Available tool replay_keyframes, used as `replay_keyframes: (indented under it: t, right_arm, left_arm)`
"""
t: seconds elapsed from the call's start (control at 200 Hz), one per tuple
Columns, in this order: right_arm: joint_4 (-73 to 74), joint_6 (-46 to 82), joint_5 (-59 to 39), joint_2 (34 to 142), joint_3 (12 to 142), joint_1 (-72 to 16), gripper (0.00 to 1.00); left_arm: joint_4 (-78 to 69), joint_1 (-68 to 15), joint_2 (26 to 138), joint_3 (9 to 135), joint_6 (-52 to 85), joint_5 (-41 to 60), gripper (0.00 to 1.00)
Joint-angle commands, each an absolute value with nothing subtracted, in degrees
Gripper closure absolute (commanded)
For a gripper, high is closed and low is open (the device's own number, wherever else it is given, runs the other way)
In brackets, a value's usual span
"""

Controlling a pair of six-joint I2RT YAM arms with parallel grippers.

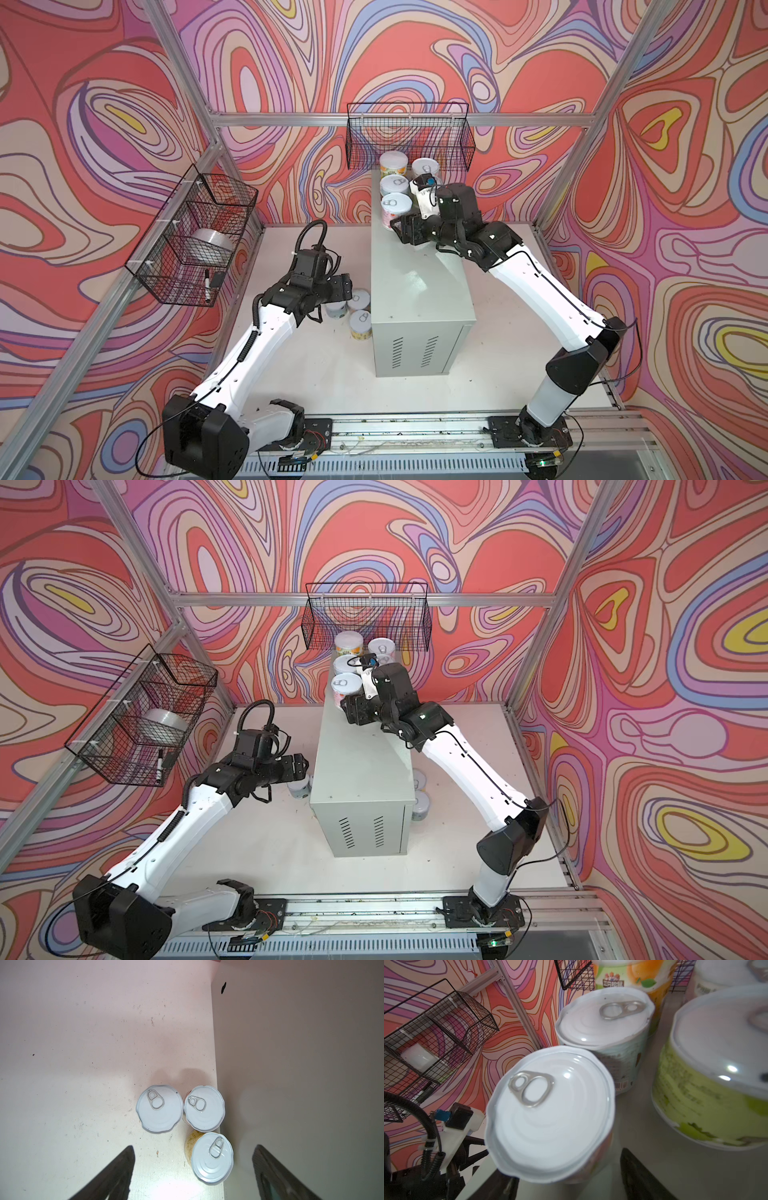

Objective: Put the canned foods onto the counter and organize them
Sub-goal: 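Release the pink can and withdraw the right gripper toward its floor cans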

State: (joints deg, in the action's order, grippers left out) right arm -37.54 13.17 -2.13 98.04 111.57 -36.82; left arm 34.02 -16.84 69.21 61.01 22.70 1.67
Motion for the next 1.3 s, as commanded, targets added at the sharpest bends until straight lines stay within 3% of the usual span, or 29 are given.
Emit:
replay_keyframes:
  t: [0.0,0.305,0.486,0.731,1.087,1.292]
  right_arm:
    - [-39.23,13.82,0.55,92.34,112.99,-36.83,0.2]
    - [-54.4,16.7,17.91,81.19,109.08,-33.61,0.14]
    - [-53.82,24.05,5.43,70.94,90.19,-18.18,0.12]
    - [-49.02,27.24,1.4,68.52,75.85,-16.95,0.12]
    - [-43.95,27.81,-2.77,74.49,75.35,-16.96,0.13]
    - [-43.69,27.23,-2.83,75.01,76.25,-16.96,0.13]
  left_arm:
    - [32.82,-16.36,69.65,60.91,22.47,2.28,0.1]
    - [33.52,-16.26,69.92,60.84,22.63,4.27,0.1]
    - [35.17,-16.26,69.1,58.93,24.43,4.03,0.08]
    - [34.46,-17.73,67.04,51.64,28.01,3.86,0.0]
    - [31.0,-17.37,68.42,48.08,28.77,-6.31,0.0]
    - [26.63,-16.12,74.22,48.0,28.71,-6.47,0.01]
